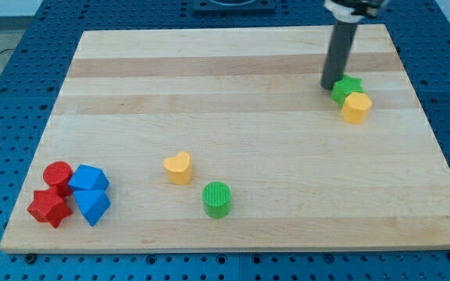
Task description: Place the green circle diagonally above the top right side of the yellow heart
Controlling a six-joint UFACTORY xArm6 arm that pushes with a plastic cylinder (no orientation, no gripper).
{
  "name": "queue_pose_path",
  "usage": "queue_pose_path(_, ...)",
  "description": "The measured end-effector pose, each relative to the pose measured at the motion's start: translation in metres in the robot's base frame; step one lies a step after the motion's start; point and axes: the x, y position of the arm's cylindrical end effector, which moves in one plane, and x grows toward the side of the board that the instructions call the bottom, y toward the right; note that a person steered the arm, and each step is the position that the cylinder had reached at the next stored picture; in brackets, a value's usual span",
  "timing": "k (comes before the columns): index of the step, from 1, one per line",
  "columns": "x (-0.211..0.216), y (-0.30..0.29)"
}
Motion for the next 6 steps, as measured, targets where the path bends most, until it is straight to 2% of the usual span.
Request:
queue_pose_path(1,0.002,0.005)
queue_pose_path(2,0.003,-0.065)
queue_pose_path(3,0.028,-0.140)
queue_pose_path(4,0.067,-0.207)
queue_pose_path(5,0.122,-0.250)
queue_pose_path(6,0.169,-0.243)
